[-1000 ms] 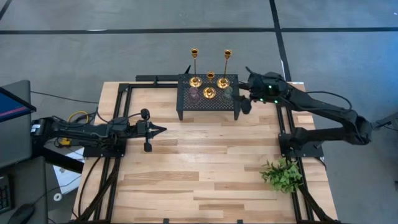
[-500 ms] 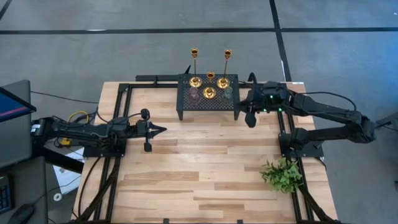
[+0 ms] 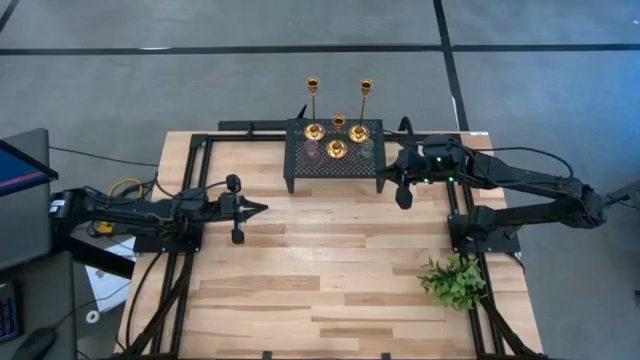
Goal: Pick & Place candle stick holders
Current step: Return to Home Position
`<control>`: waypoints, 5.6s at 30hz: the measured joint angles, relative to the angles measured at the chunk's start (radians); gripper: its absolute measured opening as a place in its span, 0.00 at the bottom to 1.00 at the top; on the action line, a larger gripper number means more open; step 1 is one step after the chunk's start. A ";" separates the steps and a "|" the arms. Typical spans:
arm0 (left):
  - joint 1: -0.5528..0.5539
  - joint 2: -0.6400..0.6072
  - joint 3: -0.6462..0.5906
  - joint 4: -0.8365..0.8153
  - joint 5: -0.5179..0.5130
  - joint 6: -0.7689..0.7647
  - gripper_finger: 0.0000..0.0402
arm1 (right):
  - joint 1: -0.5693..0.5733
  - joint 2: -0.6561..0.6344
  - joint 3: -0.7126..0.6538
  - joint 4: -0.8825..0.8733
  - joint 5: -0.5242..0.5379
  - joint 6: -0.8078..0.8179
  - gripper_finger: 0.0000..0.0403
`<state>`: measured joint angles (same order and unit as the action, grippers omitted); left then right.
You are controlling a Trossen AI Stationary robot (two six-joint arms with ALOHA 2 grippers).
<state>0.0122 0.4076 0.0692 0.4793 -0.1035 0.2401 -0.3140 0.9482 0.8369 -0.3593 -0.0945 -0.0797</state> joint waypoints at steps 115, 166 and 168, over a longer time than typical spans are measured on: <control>-0.002 -0.111 0.000 -0.105 -0.023 -0.100 0.02 | -0.099 -0.943 -0.827 0.370 0.043 0.115 0.00; -0.002 -0.349 0.001 -0.393 0.044 -0.108 0.02 | -0.099 -0.942 -0.826 0.367 0.043 0.115 0.00; -0.002 -0.331 0.001 -0.392 0.044 -0.108 0.02 | -0.099 -0.942 -0.826 0.367 0.043 0.115 0.00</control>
<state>0.0105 0.0767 0.0700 0.0877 -0.0593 0.1326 -0.4129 0.0059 0.0105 0.0082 -0.0517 0.0353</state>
